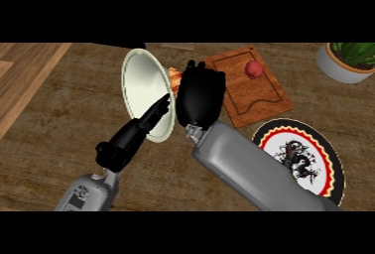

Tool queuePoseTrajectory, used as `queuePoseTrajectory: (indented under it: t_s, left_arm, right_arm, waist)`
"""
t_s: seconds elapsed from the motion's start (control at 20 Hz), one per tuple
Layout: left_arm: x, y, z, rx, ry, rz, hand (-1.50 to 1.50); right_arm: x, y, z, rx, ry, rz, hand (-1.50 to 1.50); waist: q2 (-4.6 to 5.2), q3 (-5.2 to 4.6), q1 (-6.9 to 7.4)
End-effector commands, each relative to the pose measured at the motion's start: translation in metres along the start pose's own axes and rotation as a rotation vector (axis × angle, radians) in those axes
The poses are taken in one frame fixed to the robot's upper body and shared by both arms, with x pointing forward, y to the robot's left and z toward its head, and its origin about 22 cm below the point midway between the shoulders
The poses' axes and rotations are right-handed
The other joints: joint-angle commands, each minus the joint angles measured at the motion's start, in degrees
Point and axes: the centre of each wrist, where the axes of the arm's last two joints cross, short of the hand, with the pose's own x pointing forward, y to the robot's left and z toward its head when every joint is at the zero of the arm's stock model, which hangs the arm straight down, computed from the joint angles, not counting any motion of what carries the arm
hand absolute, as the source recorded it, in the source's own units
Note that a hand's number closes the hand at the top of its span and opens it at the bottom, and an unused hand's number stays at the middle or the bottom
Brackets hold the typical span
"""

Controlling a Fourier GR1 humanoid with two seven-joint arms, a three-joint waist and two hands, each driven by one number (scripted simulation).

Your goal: Pick the croissant from the plate and place it in the bowl

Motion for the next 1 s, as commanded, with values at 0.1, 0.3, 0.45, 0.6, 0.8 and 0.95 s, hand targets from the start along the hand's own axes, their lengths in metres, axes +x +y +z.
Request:
queuePoseTrajectory:
  t_s: [0.1, 0.3, 0.45, 0.6, 0.8, 0.95]
  left_arm:
    - [0.003, 0.001, -0.005, 0.000, -0.005, -0.004, 0.00]
    - [-0.004, 0.009, -0.001, 0.035, 0.024, 0.004, 0.00]
    - [-0.007, 0.004, 0.004, 0.035, 0.020, 0.020, 0.00]
    - [-0.007, 0.007, 0.002, 0.053, 0.013, -0.002, 0.00]
    - [-0.003, 0.021, 0.010, 0.076, 0.018, -0.009, 0.00]
    - [-0.002, 0.015, 0.004, 0.080, 0.011, -0.004, 0.00]
  right_arm:
    - [0.024, -0.035, -0.006, -0.156, 0.212, -0.207, 1.50]
    - [0.026, -0.033, -0.010, -0.171, 0.264, -0.188, 1.50]
    - [0.024, -0.020, -0.021, -0.183, 0.302, -0.095, 1.50]
    - [0.024, -0.007, -0.026, -0.242, 0.308, -0.028, 1.50]
    - [0.021, 0.003, -0.037, -0.283, 0.340, 0.032, 1.50]
    - [0.013, 0.018, -0.038, -0.233, 0.364, 0.062, 1.50]
  waist:
    - [0.32, -0.03, -0.20]
    - [0.04, -0.09, -1.78]
    - [-0.07, -0.11, -2.67]
    - [0.19, -0.10, -3.45]
    - [0.09, 0.02, -4.39]
    - [0.37, 0.05, -4.58]
